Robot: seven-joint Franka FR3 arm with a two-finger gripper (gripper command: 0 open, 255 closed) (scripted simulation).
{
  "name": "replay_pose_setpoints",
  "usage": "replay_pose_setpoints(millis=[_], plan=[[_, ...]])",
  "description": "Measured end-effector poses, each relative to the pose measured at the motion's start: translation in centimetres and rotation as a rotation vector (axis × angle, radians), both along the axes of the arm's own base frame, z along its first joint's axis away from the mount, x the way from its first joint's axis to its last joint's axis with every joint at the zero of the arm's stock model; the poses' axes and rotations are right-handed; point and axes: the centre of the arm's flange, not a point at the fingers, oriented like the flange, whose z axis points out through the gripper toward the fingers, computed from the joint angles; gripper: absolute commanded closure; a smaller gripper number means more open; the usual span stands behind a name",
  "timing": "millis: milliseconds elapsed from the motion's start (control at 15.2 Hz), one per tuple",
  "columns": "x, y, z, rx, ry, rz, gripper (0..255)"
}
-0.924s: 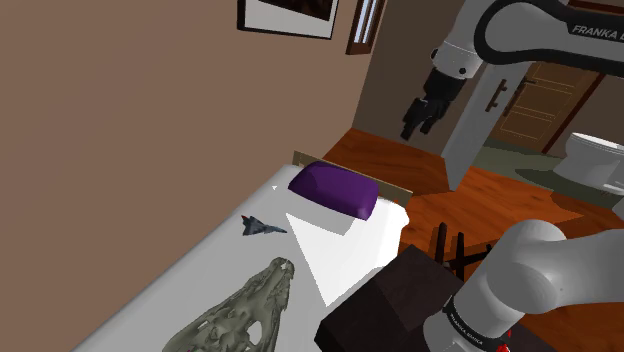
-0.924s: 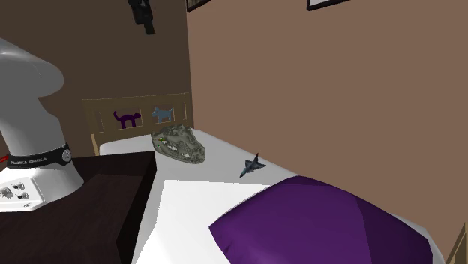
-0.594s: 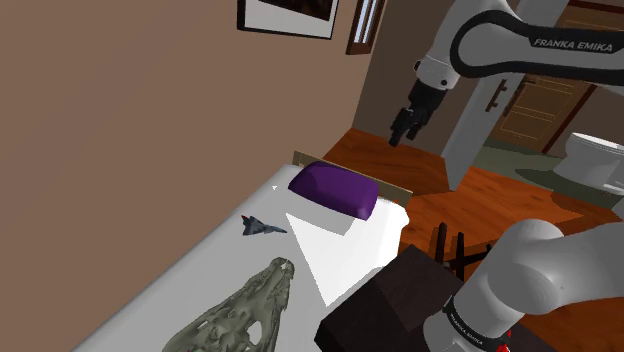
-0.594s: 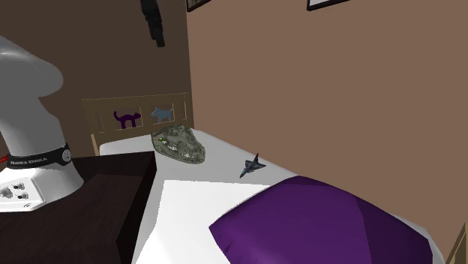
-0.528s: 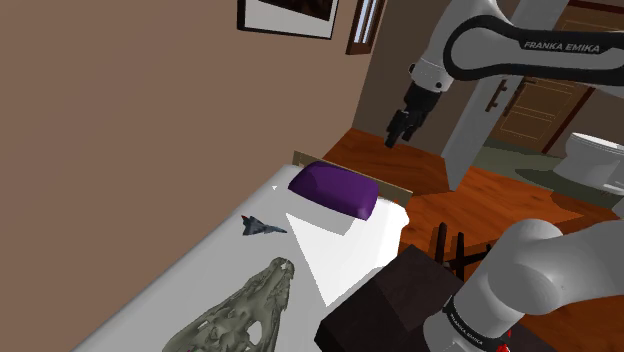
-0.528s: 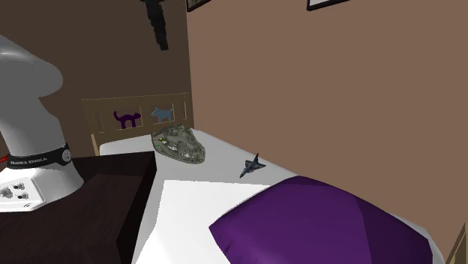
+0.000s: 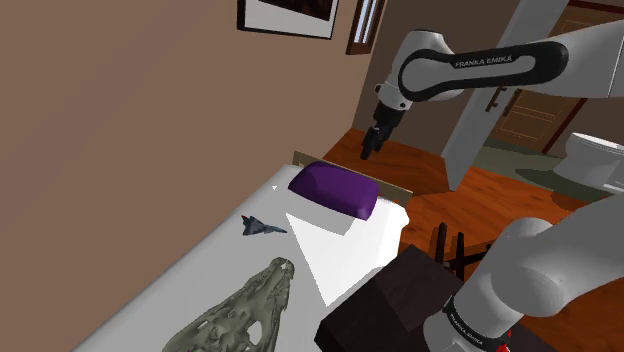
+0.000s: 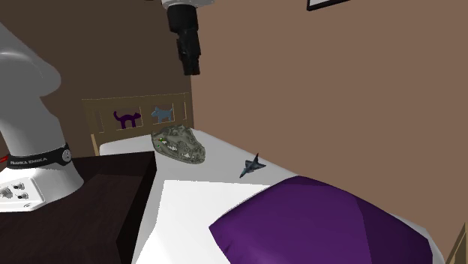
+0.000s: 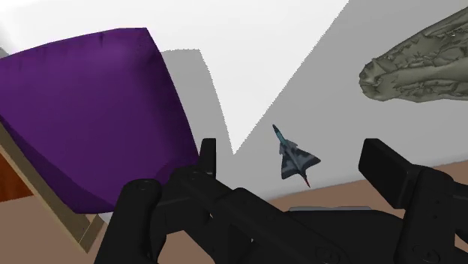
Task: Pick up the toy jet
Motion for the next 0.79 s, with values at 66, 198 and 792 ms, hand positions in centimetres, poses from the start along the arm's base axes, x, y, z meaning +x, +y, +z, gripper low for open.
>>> replay_pose_setpoints(millis=[66, 198, 792], plan=[[1.1, 0.1, -1.3, 0.003, 0.005, 0.021, 0], [2.8, 0.3, -3.4, 0.01, 0.013, 0.061, 0], [11.0, 1.8, -12.0, 0.041, 0.054, 0.248, 0]])
